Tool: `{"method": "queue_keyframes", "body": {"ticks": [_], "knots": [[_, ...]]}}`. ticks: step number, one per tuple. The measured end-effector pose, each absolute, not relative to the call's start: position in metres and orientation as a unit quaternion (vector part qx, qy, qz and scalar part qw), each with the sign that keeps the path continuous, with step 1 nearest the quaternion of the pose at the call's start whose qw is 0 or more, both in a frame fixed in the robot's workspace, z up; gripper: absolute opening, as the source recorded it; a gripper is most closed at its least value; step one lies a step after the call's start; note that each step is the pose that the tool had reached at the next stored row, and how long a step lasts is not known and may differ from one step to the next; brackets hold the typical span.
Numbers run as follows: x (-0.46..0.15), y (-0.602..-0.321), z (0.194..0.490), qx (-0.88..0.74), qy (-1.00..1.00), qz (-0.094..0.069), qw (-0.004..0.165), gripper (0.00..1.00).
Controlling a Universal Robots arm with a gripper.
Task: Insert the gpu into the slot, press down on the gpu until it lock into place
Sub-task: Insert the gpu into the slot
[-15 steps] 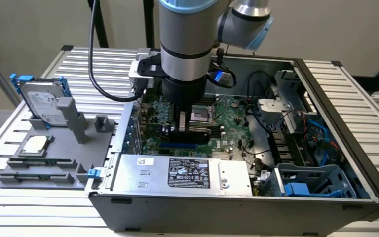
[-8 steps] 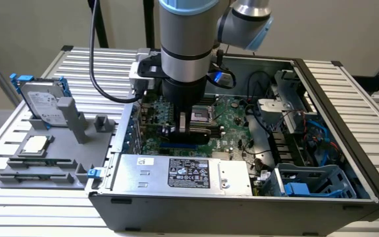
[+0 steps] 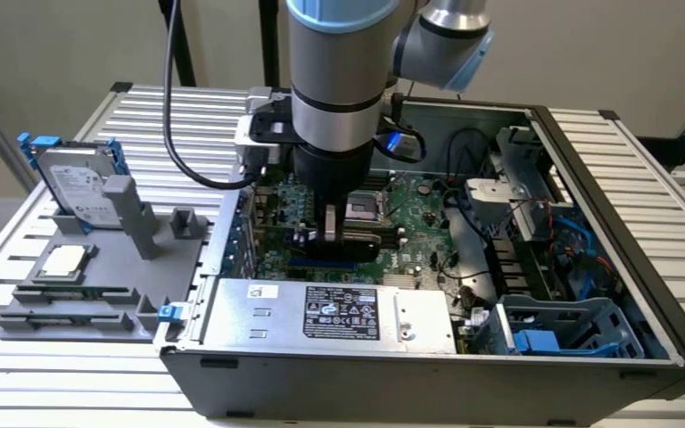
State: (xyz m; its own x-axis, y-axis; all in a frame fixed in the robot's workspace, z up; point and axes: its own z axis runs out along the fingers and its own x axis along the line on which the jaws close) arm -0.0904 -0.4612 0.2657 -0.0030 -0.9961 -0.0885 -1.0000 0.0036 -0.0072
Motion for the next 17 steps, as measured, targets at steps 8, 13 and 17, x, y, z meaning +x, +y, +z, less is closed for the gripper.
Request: {"method": "queue_keyframes", "body": {"ticks": [8,13,17], "knots": [[-0.0898,-0.4610,0.2632,-0.706,0.706,0.029,0.034,0.26],[-0.0898,-0.4607,0.2616,-0.707,0.706,0.030,0.033,0.26],[-0.0898,-0.4602,0.2606,-0.707,0.706,0.031,0.032,0.26]]}}
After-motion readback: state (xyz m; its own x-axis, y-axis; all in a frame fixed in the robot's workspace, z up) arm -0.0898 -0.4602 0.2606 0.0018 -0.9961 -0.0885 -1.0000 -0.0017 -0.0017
